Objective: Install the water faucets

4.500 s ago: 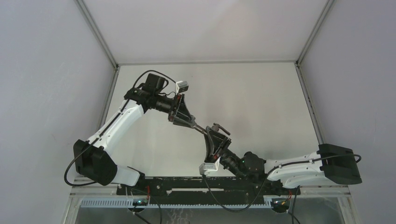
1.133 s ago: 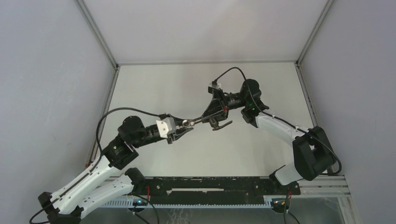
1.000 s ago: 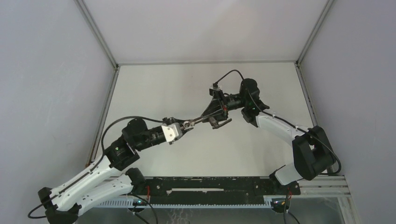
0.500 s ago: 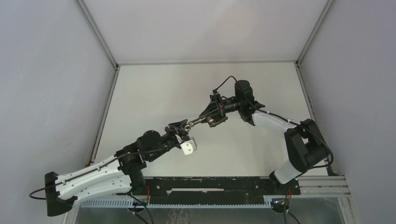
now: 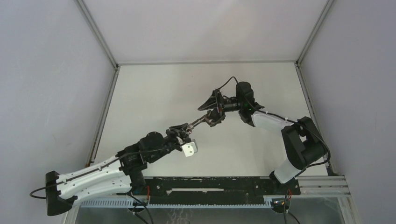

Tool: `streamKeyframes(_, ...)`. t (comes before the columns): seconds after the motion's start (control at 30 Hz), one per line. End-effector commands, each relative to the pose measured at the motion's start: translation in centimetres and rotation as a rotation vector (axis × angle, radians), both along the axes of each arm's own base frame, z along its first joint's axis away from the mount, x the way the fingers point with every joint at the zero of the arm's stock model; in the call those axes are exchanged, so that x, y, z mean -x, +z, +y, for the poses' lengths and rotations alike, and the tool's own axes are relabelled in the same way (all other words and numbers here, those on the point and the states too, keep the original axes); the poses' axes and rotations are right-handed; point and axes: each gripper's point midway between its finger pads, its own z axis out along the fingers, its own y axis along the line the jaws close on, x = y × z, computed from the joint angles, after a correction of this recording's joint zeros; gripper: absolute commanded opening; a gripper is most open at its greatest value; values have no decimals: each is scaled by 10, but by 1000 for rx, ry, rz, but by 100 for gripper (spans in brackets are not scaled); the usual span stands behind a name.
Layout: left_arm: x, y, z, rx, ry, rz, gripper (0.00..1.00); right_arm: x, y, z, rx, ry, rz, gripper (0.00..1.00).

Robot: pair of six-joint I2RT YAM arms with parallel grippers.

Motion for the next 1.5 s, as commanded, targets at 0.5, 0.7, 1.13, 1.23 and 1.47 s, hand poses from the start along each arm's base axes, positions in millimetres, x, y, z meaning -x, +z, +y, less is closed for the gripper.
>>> streamKeyframes(0.5, 6, -3, 0, 202, -2, 409, 0, -10, 7, -8, 7, -96, -89, 87)
streamKeyframes(0.7, 3, 11, 3, 295, 3, 510, 0, -6, 4, -11, 22, -85, -97, 93)
streamKeyframes(1.13, -7, 10, 1, 316, 36, 627, 0, 10, 23, -11, -27, -30, -145, 93)
streamKeyframes(1.23, -9, 7, 2, 302, 53, 631, 0, 15, 25, -11, -32, -11, -140, 93)
streamKeyframes(1.47, -15, 6, 6, 289, 78, 605, 0, 27, 23, -8, -23, 33, -127, 93)
